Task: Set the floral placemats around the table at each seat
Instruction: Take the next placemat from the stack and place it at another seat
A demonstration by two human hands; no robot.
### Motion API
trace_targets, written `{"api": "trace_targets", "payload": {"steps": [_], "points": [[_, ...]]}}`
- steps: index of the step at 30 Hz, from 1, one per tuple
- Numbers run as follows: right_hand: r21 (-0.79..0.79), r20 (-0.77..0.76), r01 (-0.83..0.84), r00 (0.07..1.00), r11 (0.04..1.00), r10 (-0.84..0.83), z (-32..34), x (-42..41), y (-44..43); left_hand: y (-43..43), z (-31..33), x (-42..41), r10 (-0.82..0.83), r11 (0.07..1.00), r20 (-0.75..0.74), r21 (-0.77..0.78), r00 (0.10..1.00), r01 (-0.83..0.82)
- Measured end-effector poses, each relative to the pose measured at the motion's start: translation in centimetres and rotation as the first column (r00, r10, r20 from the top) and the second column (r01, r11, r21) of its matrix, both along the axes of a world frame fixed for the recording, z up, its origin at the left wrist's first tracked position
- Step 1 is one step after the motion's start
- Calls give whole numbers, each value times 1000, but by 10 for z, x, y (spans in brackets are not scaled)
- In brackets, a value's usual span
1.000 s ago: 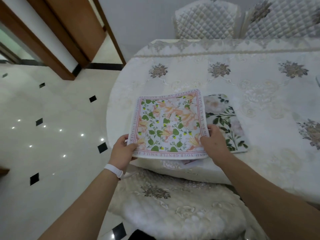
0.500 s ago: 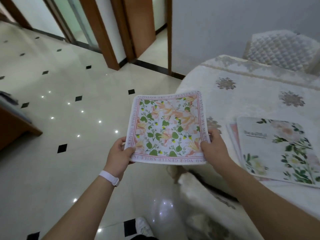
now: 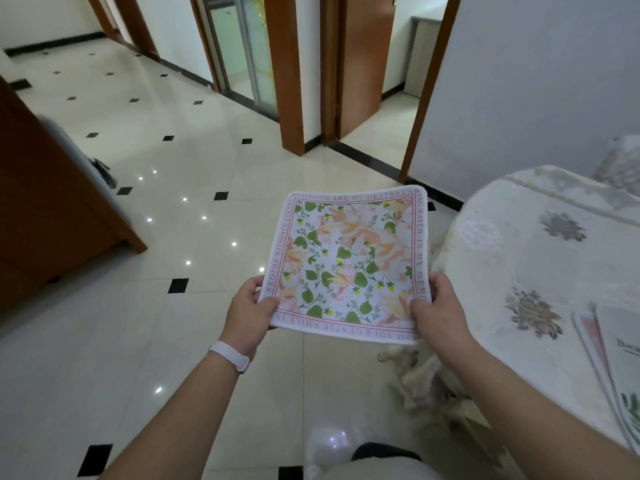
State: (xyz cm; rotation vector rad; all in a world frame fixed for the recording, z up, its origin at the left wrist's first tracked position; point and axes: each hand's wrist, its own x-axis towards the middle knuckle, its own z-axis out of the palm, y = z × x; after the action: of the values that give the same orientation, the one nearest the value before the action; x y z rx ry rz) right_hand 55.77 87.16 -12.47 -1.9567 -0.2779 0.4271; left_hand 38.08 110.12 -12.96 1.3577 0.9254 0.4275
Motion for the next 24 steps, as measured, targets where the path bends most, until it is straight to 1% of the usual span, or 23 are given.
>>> {"api": "trace_targets", "payload": {"steps": [4, 10, 17, 20, 24], "points": [[-9, 32, -17, 999, 1000, 17, -4, 21, 31, 20, -8, 8, 10, 999, -3, -36, 1000, -10], [-42, -16, -21, 1000, 999, 20, -28, 67, 86, 74, -24, 47, -17, 999, -68, -43, 998, 14], [-53, -77, 12, 997, 999, -16, -39, 160, 165, 153, -23, 153, -30, 999, -97, -31, 995, 27], [-54, -67, 44, 997, 998, -47, -29, 204, 185, 180, -12, 209, -73, 997, -98, -21, 993, 71], [-43, -55, 84, 995, 996, -86, -14, 257, 197, 205, -2, 279, -134, 991, -60, 2, 989, 135]]}}
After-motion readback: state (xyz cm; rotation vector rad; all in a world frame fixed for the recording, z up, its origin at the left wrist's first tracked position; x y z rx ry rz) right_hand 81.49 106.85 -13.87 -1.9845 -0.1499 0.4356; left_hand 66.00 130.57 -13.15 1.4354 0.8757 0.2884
